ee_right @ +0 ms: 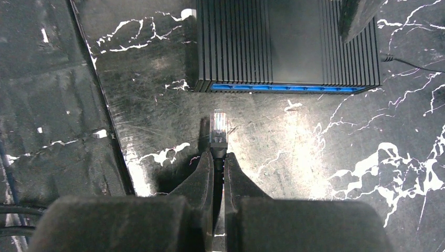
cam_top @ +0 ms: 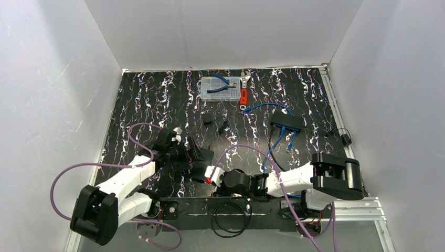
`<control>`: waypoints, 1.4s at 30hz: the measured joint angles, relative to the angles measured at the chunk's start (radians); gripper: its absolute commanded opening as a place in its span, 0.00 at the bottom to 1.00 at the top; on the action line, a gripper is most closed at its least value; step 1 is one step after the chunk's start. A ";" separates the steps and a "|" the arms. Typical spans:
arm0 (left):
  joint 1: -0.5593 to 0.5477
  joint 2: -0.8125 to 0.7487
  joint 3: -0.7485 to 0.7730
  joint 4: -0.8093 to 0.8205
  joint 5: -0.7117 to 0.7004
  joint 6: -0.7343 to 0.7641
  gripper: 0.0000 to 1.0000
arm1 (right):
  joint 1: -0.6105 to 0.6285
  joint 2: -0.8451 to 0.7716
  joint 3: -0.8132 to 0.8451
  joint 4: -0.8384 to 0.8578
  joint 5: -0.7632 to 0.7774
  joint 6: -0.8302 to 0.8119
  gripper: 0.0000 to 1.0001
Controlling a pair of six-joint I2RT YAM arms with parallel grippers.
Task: Insert the plug into the switch port
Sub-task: Insert the connector into the switch port.
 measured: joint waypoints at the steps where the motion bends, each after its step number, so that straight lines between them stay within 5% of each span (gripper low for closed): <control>1: 0.000 -0.002 0.000 -0.007 0.006 0.000 0.87 | -0.001 0.007 0.001 0.001 -0.001 0.000 0.01; 42: 0.003 -0.049 -0.045 -0.076 0.101 0.038 0.72 | -0.026 0.082 0.044 0.038 -0.028 0.003 0.01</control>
